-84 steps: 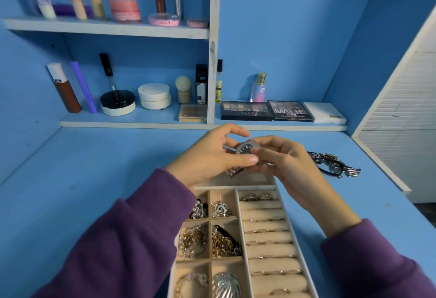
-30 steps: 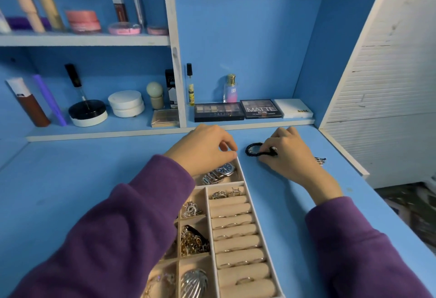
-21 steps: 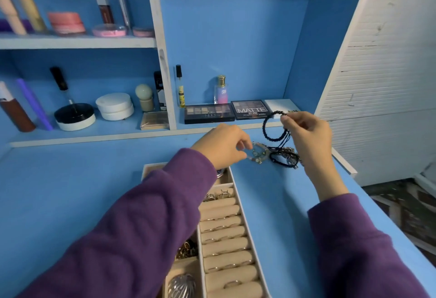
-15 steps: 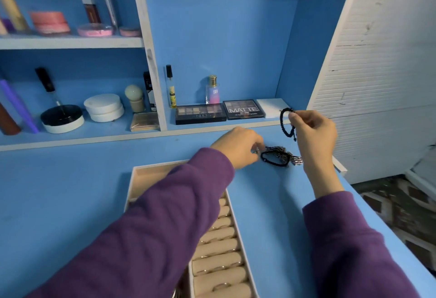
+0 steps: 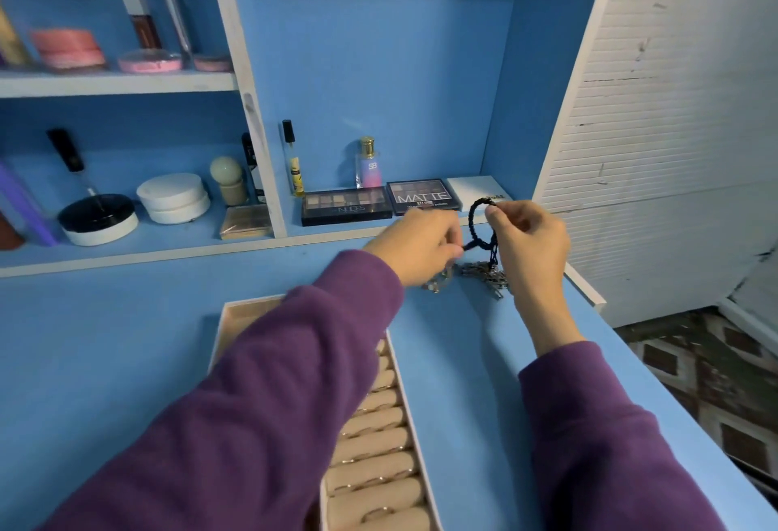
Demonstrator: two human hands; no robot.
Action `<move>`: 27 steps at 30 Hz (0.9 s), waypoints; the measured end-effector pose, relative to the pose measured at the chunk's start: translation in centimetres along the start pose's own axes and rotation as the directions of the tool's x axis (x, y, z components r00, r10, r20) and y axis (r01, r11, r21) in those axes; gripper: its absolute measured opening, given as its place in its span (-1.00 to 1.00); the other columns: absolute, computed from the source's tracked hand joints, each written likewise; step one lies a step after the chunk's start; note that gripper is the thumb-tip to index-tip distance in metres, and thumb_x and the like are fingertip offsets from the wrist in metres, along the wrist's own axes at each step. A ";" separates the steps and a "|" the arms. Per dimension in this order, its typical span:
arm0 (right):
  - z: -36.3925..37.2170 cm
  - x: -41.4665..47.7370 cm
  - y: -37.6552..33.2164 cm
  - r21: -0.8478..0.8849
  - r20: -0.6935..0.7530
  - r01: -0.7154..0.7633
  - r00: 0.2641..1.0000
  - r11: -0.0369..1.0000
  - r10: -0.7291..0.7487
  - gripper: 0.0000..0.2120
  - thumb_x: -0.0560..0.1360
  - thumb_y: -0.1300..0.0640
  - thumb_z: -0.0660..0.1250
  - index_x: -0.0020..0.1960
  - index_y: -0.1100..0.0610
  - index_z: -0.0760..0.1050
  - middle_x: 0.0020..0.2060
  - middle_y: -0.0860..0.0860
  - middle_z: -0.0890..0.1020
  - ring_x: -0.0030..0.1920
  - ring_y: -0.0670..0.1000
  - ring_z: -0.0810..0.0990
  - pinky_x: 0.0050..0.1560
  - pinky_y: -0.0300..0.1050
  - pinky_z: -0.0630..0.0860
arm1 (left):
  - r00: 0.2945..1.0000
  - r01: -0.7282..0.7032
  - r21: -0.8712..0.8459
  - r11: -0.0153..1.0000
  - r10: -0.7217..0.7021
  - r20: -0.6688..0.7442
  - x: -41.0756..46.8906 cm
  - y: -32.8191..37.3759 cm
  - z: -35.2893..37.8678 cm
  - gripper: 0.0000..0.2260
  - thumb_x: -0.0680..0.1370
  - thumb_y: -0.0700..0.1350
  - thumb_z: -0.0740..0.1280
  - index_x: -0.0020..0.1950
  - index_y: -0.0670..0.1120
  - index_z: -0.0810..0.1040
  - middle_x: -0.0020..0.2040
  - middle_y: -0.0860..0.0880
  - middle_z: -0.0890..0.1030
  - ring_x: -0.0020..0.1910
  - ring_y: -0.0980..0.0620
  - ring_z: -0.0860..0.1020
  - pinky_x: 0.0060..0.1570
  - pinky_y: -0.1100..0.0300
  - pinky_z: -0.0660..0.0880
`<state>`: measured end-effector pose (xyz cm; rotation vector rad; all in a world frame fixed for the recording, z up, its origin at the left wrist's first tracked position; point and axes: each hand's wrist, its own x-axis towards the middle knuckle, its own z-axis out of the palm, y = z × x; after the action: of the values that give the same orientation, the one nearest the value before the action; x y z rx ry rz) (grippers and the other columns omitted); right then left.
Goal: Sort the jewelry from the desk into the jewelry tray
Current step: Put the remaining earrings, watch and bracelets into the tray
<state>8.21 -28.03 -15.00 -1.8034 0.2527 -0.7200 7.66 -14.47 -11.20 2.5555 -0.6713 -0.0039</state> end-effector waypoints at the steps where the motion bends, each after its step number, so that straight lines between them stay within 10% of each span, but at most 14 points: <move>1: 0.3 -0.4 -0.4 0.000 0.022 0.015 1.000 1.000 -0.015 -0.89 0.45 0.11 0.35 -0.11 0.14 0.60 -0.41 -0.11 0.51 -0.43 -0.18 0.43 -0.36 -0.37 0.34 | 1.000 0.001 -0.024 1.000 -0.002 -0.024 -0.9 -0.3 -1.4 -0.95 0.55 -0.14 0.25 -0.10 -0.05 0.48 -0.22 0.02 0.60 -0.30 0.08 0.53 -0.24 0.32 0.45; 6: 2.5 -3.8 -3.1 0.079 0.246 0.088 0.964 0.993 -0.105 -0.96 0.46 0.16 0.36 -0.17 0.08 0.56 -0.40 -0.01 0.57 -0.40 -0.06 0.52 -0.30 -0.11 0.54 | 0.986 0.074 -0.111 0.991 -0.089 -0.144 -7.9 -3.2 -6.6 -0.91 0.53 -0.14 0.27 -0.17 0.00 0.46 -0.29 0.07 0.63 -0.39 0.25 0.51 -0.34 0.39 0.43; 10: 3.9 -6.4 -5.2 0.154 0.406 0.117 0.898 0.981 -0.171 -0.98 0.46 0.20 0.37 -0.12 0.12 0.58 -0.36 0.09 0.61 -0.36 0.04 0.57 -0.41 -0.27 0.52 | 0.965 0.199 -0.138 0.970 -0.218 -0.144 -12.7 -6.6 -7.4 -0.91 0.52 -0.13 0.29 -0.17 0.03 0.48 -0.25 0.04 0.65 -0.26 0.13 0.59 -0.24 0.33 0.49; 20: 6.5 -9.5 -8.6 0.218 0.616 -0.005 0.776 0.976 -0.134 -0.96 0.42 0.26 0.41 -0.13 0.17 0.59 -0.31 0.17 0.65 -0.37 0.06 0.63 -0.23 -0.04 0.64 | 0.963 0.258 0.296 0.920 -0.219 -0.160 -15.9 -11.3 -4.2 -0.85 0.52 0.00 0.27 -0.02 0.04 0.61 -0.13 0.07 0.46 -0.04 0.07 0.32 0.03 0.10 0.39; 27: 8.3 -10.4 -9.6 0.210 0.724 -0.033 0.677 0.977 -0.132 -0.96 0.41 0.27 0.42 -0.18 0.16 0.59 -0.35 0.13 0.63 -0.37 0.03 0.60 -0.23 -0.05 0.63 | 0.819 0.355 -0.189 0.916 -0.402 -0.409 -15.8 -13.0 -3.8 -0.75 0.46 -0.26 0.23 -0.17 0.07 0.60 -0.09 0.03 0.58 -0.10 0.09 0.46 -0.13 0.33 0.36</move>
<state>3.14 -12.85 -11.40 -1.7541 -0.4102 0.0057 0.23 4.41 -15.79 2.4186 0.0193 0.3857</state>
